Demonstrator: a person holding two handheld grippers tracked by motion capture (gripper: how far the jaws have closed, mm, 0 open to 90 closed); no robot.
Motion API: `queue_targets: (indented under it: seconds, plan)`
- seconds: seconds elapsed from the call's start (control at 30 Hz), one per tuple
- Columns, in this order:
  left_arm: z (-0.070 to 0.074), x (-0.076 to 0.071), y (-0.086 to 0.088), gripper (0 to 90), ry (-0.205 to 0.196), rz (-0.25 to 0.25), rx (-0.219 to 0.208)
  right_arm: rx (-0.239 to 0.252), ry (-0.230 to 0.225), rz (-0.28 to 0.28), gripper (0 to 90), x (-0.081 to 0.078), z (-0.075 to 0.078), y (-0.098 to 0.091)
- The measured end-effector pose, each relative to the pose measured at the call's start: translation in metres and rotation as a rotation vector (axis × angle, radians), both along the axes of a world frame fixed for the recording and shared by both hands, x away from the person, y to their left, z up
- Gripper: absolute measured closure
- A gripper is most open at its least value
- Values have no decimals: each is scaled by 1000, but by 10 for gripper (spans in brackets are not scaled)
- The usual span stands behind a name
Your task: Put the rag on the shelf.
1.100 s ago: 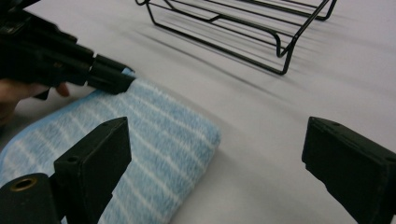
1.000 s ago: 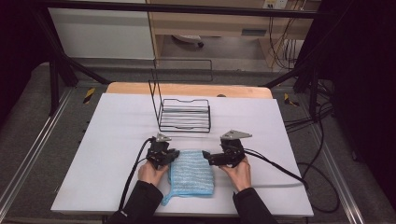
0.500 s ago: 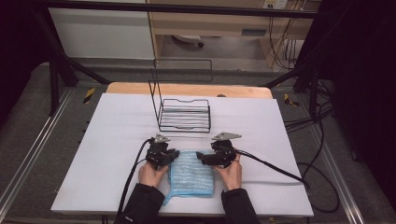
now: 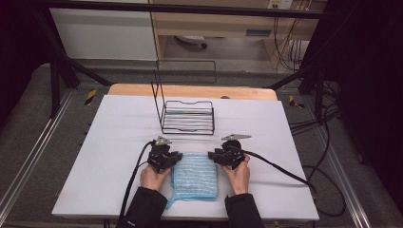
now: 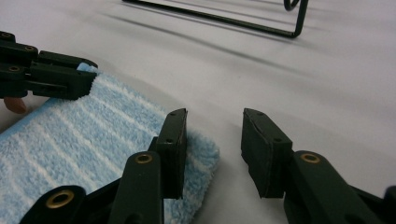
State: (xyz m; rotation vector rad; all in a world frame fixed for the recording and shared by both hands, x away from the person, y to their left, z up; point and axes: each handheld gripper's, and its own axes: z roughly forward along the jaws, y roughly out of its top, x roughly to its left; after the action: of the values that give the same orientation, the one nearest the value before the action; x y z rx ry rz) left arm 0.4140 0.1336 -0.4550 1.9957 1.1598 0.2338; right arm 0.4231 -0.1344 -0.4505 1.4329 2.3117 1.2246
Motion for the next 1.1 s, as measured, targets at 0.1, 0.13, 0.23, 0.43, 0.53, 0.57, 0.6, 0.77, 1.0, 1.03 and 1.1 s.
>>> queue_targets:
  seconds: [0.1,0.13,0.23,0.43,0.53,0.57,0.6,0.77,1.0,1.03,1.1]
  plan:
    - [0,0,0,785,-2,-1,2,6,21,13,650,-2,-1,-1]
    - [0,0,0,785,-1,0,1,6,21,13,650,-2,-1,-1]
    - [0,0,0,785,-1,-4,-1,-2,33,39,671,-5,-2,-1]
    - [0,1,1,784,3,-8,-5,4,54,45,711,-3,-2,-1]
    - [0,1,1,786,3,-9,-6,28,65,53,800,-3,-4,1]
    - [0,1,2,786,4,-13,-9,32,67,52,811,-3,-4,1]
    - [0,2,2,786,5,-16,-14,32,67,52,811,-3,-4,1]
    - [0,6,9,800,49,-21,-72,49,41,41,840,-4,0,0]
    - [6,1,14,806,19,-24,-112,94,-13,46,843,-12,12,-5]
    - [8,-1,15,806,12,-24,-125,94,-13,46,843,-12,12,-5]
    - [14,-6,18,806,-15,-23,-148,116,-36,50,843,-15,17,-6]
